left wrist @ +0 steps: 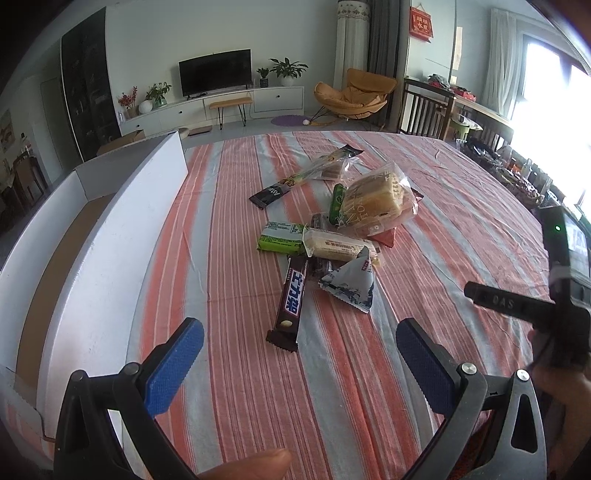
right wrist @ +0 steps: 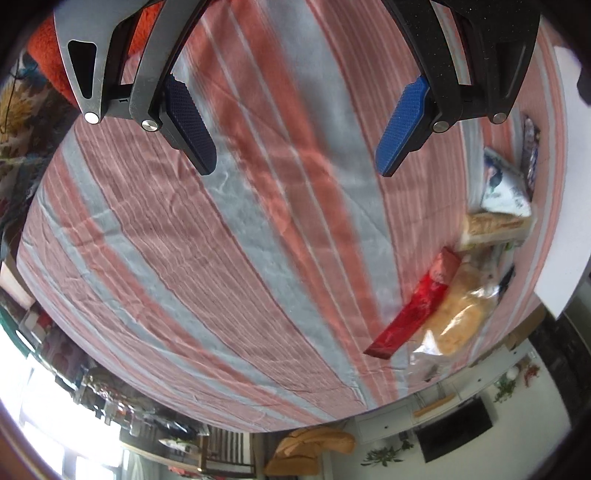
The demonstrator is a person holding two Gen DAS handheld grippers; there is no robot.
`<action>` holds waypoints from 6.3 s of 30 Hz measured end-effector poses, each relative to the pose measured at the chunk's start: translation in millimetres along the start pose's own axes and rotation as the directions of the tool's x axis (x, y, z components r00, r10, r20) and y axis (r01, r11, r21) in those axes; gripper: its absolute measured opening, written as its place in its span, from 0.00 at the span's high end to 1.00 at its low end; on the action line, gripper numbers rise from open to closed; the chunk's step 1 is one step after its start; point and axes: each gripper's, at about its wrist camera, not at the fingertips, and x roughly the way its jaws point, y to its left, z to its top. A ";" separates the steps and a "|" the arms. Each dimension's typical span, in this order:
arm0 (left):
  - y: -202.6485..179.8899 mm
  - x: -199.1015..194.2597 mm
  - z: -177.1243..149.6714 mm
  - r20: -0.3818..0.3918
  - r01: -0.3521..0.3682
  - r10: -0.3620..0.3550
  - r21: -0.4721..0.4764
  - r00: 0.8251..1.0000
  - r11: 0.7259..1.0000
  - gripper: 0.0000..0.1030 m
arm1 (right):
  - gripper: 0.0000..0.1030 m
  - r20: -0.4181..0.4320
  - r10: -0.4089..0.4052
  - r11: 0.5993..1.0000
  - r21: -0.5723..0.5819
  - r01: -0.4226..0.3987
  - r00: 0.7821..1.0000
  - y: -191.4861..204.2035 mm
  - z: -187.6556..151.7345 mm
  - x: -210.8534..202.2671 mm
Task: Organize snacks
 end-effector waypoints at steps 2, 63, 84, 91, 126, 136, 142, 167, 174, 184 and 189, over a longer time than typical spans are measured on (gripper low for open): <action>2.7 2.0 0.9 -0.007 -0.005 0.005 -0.004 1.000 1.000 0.00 | 0.12 -0.006 -0.016 1.000 0.020 0.016 1.000 -2.1 12.6 15.7; -20.6 -11.0 19.6 0.043 -0.016 0.014 0.024 0.999 1.000 0.00 | 0.05 0.138 -0.099 0.995 0.032 0.096 0.985 1.7 60.8 52.8; 2.5 -1.4 19.3 0.010 -0.022 0.022 -0.027 1.000 0.999 0.00 | 0.05 0.138 -0.099 0.995 0.032 0.096 0.985 1.4 61.1 53.0; -16.0 -11.2 17.8 0.040 -0.005 0.005 -0.004 0.999 1.000 0.00 | 0.05 0.138 -0.099 0.995 0.032 0.096 0.985 1.4 60.2 52.9; -9.6 -18.5 20.9 0.063 -0.022 0.021 0.007 0.998 1.000 0.00 | 0.05 0.138 -0.099 0.995 0.032 0.096 0.985 1.4 60.0 52.9; 14.6 -7.1 19.8 0.010 -0.014 0.015 -0.064 1.000 0.998 0.00 | 0.05 0.138 -0.099 0.995 0.032 0.096 0.985 1.5 59.9 53.0; 10.8 -20.2 21.0 0.051 -0.014 0.016 -0.036 0.999 0.999 0.00 | 0.05 0.138 -0.099 0.995 0.032 0.096 0.985 1.6 59.7 53.0; 4.6 -14.0 23.7 0.043 -0.025 0.027 -0.028 0.999 0.999 0.00 | 0.05 0.138 -0.099 0.995 0.032 0.096 0.985 1.5 60.4 52.9; -2.1 -25.9 21.5 0.082 -0.024 0.023 0.007 0.996 1.000 0.00 | 0.05 0.138 -0.099 0.995 0.032 0.096 0.985 1.3 61.9 52.8; 28.8 -10.1 19.7 0.021 -0.028 0.029 -0.071 0.999 0.997 0.00 | 0.05 0.138 -0.099 0.995 0.032 0.096 0.985 1.4 61.1 52.8; 20.4 -19.4 18.0 0.050 -0.016 0.018 -0.041 0.999 0.999 0.00 | 0.05 0.138 -0.099 0.995 0.032 0.096 0.985 1.4 60.8 52.8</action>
